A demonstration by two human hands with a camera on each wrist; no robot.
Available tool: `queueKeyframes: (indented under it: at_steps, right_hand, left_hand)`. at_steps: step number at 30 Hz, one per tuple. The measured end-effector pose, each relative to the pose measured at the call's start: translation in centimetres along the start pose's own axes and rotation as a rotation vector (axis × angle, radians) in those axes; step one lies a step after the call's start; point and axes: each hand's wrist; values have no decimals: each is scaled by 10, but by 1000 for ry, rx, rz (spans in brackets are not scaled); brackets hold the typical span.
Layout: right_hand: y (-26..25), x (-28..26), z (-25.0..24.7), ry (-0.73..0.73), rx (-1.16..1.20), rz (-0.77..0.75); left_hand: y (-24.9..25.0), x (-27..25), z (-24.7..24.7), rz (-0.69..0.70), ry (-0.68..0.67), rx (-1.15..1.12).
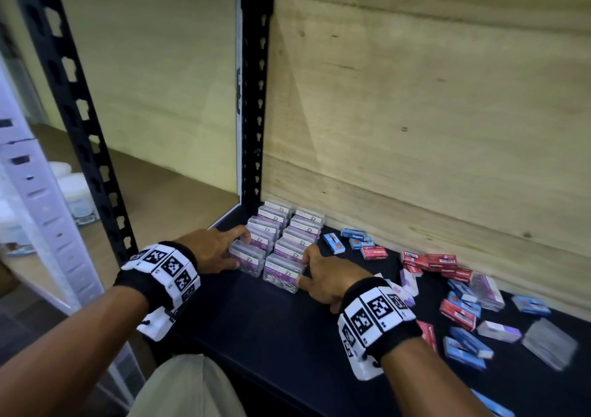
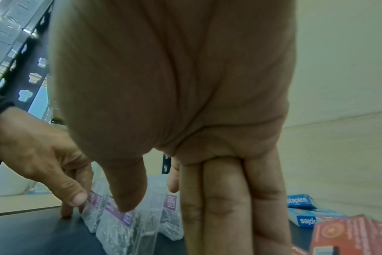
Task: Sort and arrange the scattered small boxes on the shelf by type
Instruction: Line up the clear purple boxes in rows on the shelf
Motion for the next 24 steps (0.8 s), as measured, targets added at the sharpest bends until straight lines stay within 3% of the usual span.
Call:
queueKeyframes:
  at_steps: [9,16,19,24]
  right_hand:
    - [6,-8,4,19,-3,-29]
    - [38,-23,-3,45,72,-67]
    - [64,-38,-12,97,207,-89]
    - [130,-69,-28,185,153,-4]
  left_hand:
    - [-1,-13,-2,-39,-9,-76]
    - [21,-32,-38,-126,117,95]
    - [45,-24,-51,-89,123,121]
    - [107,1,-59,48,74,138]
Point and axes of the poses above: each hand's wrist, its own x-axis towards the middle knuckle, its own z-axis out of the palm, y = z × x, and after that the axes turned 2 degrees about -y, right-handed
